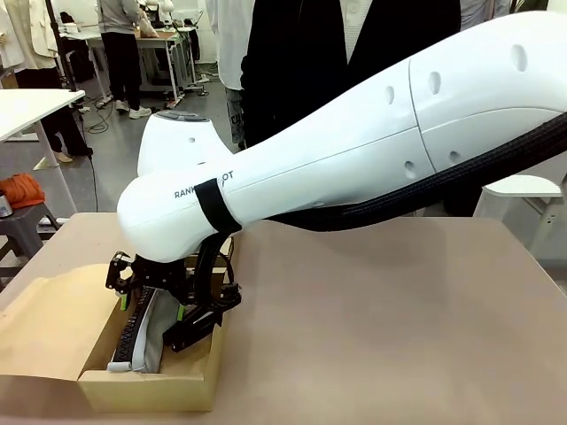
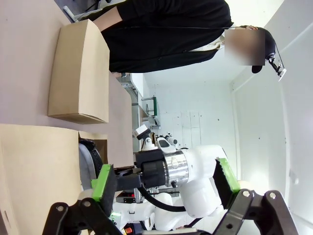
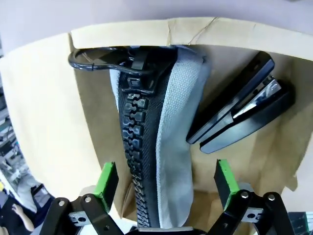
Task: Place items inside the box.
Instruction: Pick up a Pencil pouch or Stapler and place it inside the Mailer Box closest to the robot.
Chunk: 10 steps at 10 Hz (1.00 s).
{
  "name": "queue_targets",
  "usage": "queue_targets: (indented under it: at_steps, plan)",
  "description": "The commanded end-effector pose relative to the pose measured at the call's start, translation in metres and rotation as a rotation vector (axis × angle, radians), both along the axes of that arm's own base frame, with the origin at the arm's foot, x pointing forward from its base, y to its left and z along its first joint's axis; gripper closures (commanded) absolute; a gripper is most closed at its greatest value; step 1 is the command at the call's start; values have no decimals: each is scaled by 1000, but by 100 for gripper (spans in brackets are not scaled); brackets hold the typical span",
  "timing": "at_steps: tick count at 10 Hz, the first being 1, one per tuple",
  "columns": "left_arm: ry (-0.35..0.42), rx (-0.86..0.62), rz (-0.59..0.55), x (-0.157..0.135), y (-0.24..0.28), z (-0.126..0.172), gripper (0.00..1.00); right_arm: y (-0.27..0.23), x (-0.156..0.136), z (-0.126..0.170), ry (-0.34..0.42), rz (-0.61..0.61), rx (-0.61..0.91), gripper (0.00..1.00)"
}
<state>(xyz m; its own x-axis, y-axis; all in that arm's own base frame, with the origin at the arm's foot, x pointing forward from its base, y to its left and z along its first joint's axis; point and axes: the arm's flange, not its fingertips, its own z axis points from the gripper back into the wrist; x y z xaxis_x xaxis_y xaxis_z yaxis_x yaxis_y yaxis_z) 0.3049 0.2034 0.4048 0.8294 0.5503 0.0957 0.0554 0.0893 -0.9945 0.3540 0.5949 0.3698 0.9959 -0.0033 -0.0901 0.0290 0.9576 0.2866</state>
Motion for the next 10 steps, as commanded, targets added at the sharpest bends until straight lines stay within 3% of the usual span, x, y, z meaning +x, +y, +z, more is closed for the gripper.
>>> queue_targets:
  at_steps: [1, 4, 5, 6, 7, 8, 10]
  plan:
    - [-22, -1, -3, -2, -1, 1, 0, -27, -9, 8, -1, 31, 76, 0]
    - [-22, -1, -3, -2, -1, 1, 0, -125, -36, 57, -75, 0, 250, 0]
    - [-22, -1, -3, -2, -1, 1, 0, -166, -52, 68, -116, -96, 322, 0]
    - [-22, -1, -3, -2, -1, 1, 0, -190, -66, 73, -110, -168, 392, 0]
    - [-22, -1, -3, -2, -1, 1, 0, -185, -75, 71, 13, -363, 285, 0]
    - [-22, -1, -3, -2, -1, 1, 0, -136, -30, 70, -108, -138, 271, 0]
    - [-22, -1, -3, -2, -1, 1, 0, -136, -30, 70, -108, -138, 271, 0]
